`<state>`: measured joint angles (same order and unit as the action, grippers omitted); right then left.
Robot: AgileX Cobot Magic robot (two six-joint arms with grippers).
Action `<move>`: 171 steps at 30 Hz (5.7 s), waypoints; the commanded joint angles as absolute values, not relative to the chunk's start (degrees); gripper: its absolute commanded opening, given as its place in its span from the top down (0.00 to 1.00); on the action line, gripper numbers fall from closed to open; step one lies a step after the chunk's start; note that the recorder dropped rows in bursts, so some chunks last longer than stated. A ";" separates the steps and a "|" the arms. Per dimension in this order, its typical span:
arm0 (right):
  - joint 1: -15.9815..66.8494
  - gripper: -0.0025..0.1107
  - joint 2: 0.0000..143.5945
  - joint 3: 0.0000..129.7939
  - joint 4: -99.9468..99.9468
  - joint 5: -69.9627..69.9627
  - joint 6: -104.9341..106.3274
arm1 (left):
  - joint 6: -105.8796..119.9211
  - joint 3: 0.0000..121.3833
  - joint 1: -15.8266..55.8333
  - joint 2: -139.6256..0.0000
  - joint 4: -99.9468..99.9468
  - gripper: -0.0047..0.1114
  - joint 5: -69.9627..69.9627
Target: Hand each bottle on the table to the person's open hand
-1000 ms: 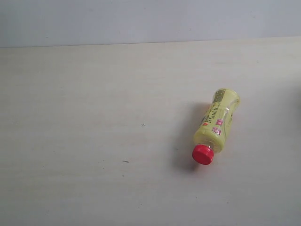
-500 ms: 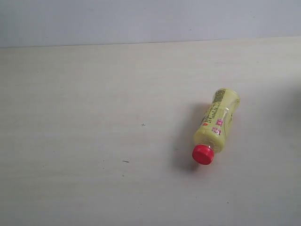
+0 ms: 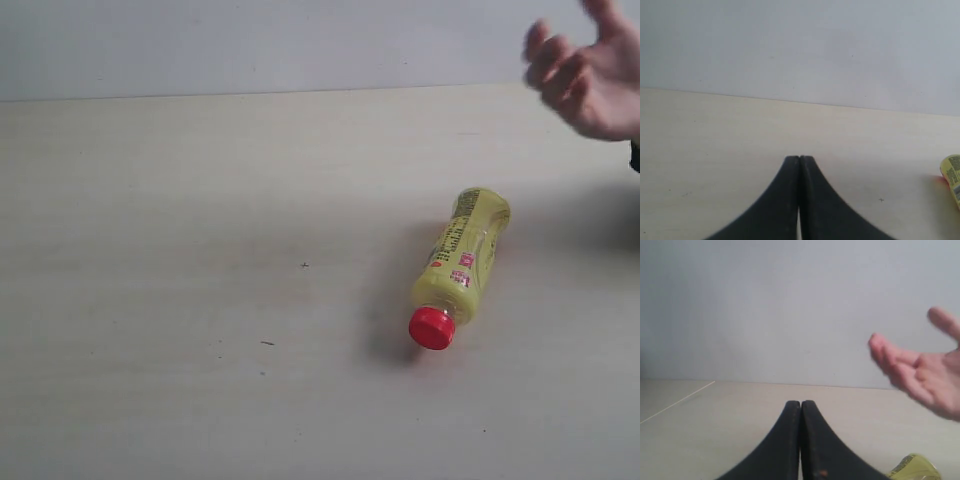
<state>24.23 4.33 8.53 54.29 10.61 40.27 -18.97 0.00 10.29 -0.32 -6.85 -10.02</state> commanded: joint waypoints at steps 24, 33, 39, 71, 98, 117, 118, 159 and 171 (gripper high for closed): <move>24.31 0.97 4.30 8.35 56.37 8.77 37.44 | -19.19 0.00 10.23 0.00 -7.26 0.96 -9.74; 24.31 0.60 12.08 10.62 57.02 8.90 35.43 | -19.19 0.00 10.23 0.00 -7.26 0.96 -9.74; 24.31 0.41 24.77 19.69 56.80 13.67 36.04 | -19.19 0.00 10.23 0.00 -7.26 0.96 -9.74; 24.31 0.29 63.56 46.32 -1.45 40.72 -22.82 | -19.19 0.00 10.23 0.00 -7.26 0.96 -9.74; 24.31 0.09 90.14 46.32 0.62 31.41 -36.46 | -19.20 0.00 10.23 0.00 -7.26 0.96 -10.17; 24.31 0.09 96.98 46.32 -0.60 21.10 -41.00 | -19.20 0.00 10.23 0.00 -7.26 0.96 -10.17; 24.31 0.09 97.07 46.32 -0.60 20.68 -40.35 | -19.20 0.00 10.23 0.00 -7.26 0.96 -10.17; 24.31 0.98 101.27 46.32 -7.09 30.10 -33.08 | -19.20 0.00 10.23 0.00 -7.26 0.96 -10.17; 24.31 0.98 92.02 43.34 -0.76 36.39 -19.50 | -19.20 0.00 10.23 0.00 -7.26 0.96 -10.17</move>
<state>24.23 95.91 43.70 -1.24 33.76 -21.58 -18.97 0.00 10.29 -0.32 -6.85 -10.52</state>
